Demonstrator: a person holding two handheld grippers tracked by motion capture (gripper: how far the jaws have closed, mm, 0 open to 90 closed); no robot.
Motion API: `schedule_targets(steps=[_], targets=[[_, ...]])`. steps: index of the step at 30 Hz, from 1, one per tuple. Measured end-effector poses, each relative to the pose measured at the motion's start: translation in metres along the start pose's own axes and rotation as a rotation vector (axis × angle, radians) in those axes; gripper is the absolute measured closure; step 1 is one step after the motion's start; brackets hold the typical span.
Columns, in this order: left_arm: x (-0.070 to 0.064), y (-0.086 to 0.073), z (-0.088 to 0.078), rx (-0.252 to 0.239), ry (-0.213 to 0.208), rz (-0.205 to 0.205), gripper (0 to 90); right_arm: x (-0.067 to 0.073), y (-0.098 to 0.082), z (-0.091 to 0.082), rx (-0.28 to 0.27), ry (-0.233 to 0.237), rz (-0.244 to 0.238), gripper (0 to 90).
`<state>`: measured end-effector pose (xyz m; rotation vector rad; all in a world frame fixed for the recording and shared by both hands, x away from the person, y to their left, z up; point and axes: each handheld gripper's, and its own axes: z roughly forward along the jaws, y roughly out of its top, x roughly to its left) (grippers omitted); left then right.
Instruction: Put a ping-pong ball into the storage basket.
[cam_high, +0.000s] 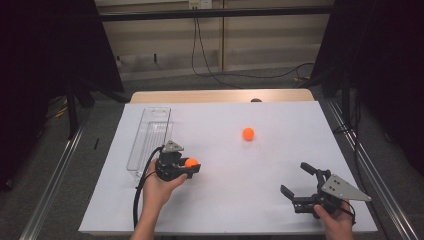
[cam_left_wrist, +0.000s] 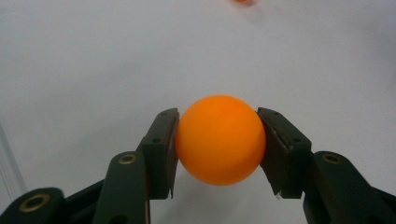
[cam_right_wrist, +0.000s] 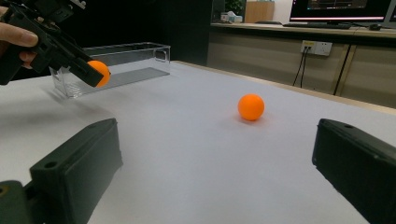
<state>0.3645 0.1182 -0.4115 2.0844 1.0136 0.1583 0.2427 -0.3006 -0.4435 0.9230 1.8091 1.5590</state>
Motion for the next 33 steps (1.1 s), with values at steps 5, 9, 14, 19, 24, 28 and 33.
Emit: schedule_targets(steps=[5,9,14,19,24,28,33], targets=[[0.0,0.003,0.001,0.005,0.004,0.006,50.8,0.0,0.0,0.0,-0.002,-0.003,0.003,0.8],[0.0,0.005,0.0,0.008,0.002,0.008,50.8,0.0,0.0,0.0,-0.004,-0.002,0.003,0.8],[0.001,0.007,-0.001,0.019,-0.003,0.005,50.8,0.0,0.0,-0.001,-0.004,-0.002,0.002,0.9],[0.002,0.009,-0.004,0.014,0.002,0.008,50.7,0.0,0.0,-0.001,-0.005,-0.002,0.003,0.9],[0.001,0.013,-0.008,0.016,0.006,0.019,50.7,0.0,0.0,-0.001,-0.006,-0.001,0.002,0.9],[0.0,0.016,-0.011,0.014,0.007,0.02,50.7,0.0,0.0,-0.001,-0.007,0.0,0.0,0.9],[0.001,0.02,-0.014,0.025,0.006,0.027,50.7,0.0,0.0,0.0,-0.006,-0.002,0.0,0.8]])
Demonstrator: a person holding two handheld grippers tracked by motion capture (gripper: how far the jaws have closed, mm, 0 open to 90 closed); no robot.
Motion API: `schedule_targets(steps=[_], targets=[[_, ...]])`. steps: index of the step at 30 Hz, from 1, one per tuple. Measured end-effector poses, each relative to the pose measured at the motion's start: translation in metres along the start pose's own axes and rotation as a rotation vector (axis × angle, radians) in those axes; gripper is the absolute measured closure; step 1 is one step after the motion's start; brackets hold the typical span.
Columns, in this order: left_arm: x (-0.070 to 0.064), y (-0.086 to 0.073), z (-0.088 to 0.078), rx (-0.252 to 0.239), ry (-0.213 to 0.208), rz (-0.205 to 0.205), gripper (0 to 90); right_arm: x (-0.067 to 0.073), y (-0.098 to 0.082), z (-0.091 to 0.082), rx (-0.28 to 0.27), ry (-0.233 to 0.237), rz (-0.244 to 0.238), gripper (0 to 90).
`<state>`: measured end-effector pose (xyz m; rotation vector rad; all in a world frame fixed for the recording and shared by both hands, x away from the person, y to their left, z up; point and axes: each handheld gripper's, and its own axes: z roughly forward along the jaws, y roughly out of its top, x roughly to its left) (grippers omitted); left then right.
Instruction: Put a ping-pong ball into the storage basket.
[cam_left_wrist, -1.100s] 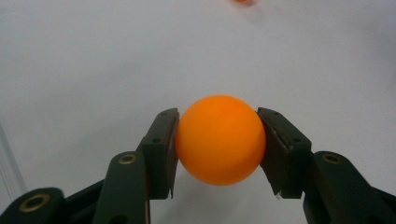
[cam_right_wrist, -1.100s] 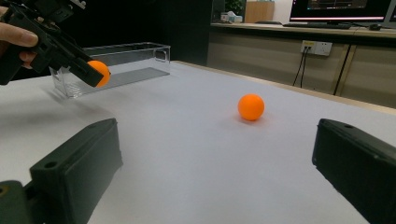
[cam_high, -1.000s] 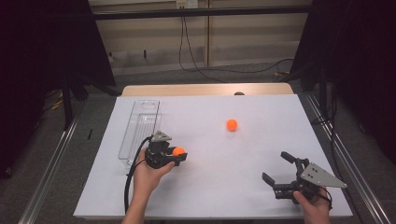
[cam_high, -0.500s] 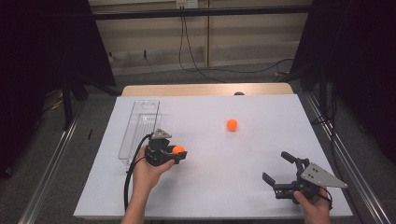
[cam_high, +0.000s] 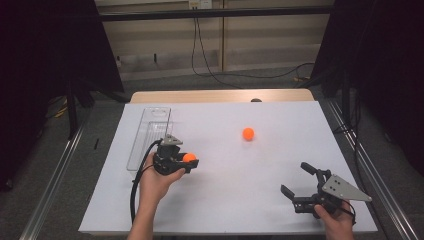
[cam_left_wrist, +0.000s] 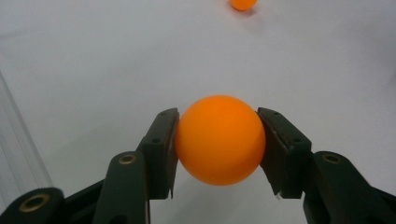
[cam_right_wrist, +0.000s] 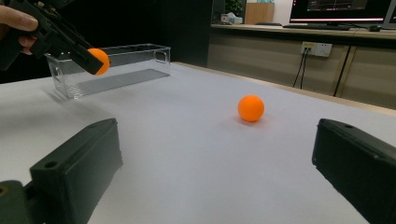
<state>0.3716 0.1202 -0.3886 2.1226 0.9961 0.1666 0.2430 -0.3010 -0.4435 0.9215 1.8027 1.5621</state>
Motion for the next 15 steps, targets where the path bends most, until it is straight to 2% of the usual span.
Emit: schedule_targets(steps=[5,7,12,15], targets=[[0.0022,0.0019,-0.001,-0.011,-0.001,-0.01,50.7,0.0001,-0.0001,0.0001,0.001,0.001,0.0,0.8],[0.0033,0.0032,-0.0023,0.0,0.006,0.002,50.7,0.0001,-0.0001,0.0,0.001,0.0,-0.001,0.8],[0.0058,0.0056,-0.0043,-0.017,0.006,-0.011,50.7,0.0001,0.0,-0.0002,0.0,0.0,0.0,0.8],[0.0054,0.0053,-0.0046,-0.011,0.011,-0.005,50.7,0.0002,0.0,-0.0003,0.0,0.002,0.0,0.8]])
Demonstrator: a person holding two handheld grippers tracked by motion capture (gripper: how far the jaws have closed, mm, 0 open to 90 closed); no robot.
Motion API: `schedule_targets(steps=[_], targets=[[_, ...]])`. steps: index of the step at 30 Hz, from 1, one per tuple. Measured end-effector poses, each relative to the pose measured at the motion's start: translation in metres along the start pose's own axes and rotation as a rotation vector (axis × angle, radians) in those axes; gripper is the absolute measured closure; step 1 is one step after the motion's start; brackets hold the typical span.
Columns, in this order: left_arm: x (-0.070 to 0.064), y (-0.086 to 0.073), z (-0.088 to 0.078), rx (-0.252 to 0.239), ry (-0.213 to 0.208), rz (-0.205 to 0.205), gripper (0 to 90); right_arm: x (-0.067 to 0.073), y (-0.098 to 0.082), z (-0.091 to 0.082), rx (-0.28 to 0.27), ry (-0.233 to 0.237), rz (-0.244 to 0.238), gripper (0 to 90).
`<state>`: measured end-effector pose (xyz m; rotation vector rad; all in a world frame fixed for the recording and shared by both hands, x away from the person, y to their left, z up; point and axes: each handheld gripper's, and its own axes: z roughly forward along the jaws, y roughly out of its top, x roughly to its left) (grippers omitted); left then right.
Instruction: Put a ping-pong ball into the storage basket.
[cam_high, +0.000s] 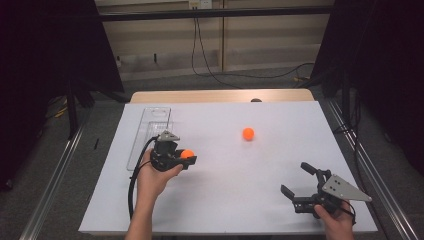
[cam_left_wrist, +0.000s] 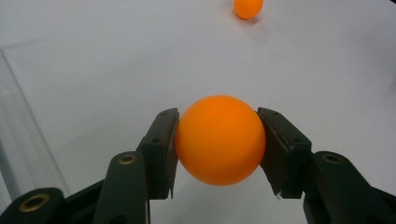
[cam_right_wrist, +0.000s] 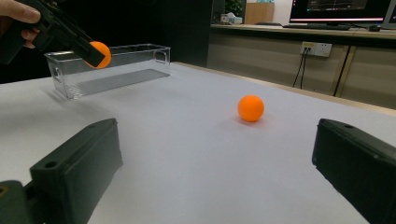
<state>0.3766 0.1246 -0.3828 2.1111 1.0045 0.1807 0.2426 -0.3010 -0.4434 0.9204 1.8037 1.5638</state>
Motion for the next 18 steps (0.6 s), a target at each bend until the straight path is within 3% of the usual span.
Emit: schedule_targets(steps=[18], targets=[[0.0093,-0.0032,-0.0068,-0.002,0.003,-0.024,50.7,-0.0002,0.0001,0.0002,-0.001,0.001,0.001,0.8]])
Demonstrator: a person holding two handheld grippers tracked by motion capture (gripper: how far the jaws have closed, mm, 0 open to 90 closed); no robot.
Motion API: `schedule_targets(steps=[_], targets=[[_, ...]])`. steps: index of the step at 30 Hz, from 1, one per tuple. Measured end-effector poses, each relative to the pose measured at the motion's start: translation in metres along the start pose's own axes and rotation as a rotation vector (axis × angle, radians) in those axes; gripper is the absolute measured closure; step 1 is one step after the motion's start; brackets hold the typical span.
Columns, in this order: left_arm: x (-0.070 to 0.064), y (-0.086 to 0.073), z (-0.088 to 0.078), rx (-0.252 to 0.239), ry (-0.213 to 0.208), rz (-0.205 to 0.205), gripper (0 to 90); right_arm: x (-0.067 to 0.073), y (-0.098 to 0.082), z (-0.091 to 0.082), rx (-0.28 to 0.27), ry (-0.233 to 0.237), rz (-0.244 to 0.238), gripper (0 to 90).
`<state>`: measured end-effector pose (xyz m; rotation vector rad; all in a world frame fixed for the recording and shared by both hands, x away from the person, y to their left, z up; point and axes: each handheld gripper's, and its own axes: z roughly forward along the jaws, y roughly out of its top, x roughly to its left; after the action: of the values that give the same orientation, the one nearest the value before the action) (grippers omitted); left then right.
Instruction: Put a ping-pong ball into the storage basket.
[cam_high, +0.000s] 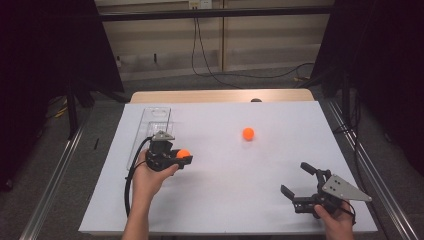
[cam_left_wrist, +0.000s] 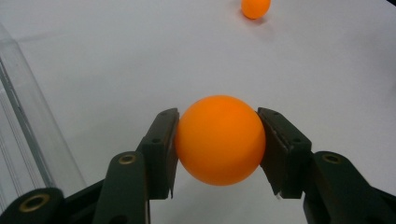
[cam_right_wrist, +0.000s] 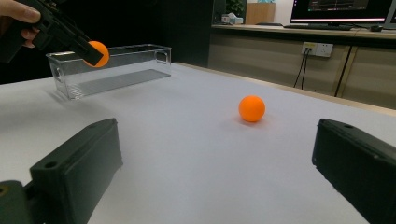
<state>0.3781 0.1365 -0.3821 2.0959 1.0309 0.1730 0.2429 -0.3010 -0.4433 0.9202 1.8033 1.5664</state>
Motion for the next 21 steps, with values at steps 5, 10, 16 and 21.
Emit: schedule_targets(steps=[5,10,16,21], targets=[[0.0021,-0.0003,-0.0002,0.004,-0.003,-0.004,50.7,0.0005,0.0002,0.0001,0.0,0.002,-0.002,0.9],[0.0039,-0.0005,-0.0016,-0.006,0.006,-0.007,50.7,0.0005,0.0002,0.0002,0.002,0.003,-0.003,0.9],[0.0053,-0.0004,-0.004,-0.012,0.006,-0.006,50.7,0.0005,0.0004,-0.0003,-0.001,0.003,-0.001,0.9],[0.0053,-0.0005,-0.0048,-0.018,0.018,-0.004,50.7,0.001,0.0005,-0.0001,0.001,0.004,0.0,0.9]])
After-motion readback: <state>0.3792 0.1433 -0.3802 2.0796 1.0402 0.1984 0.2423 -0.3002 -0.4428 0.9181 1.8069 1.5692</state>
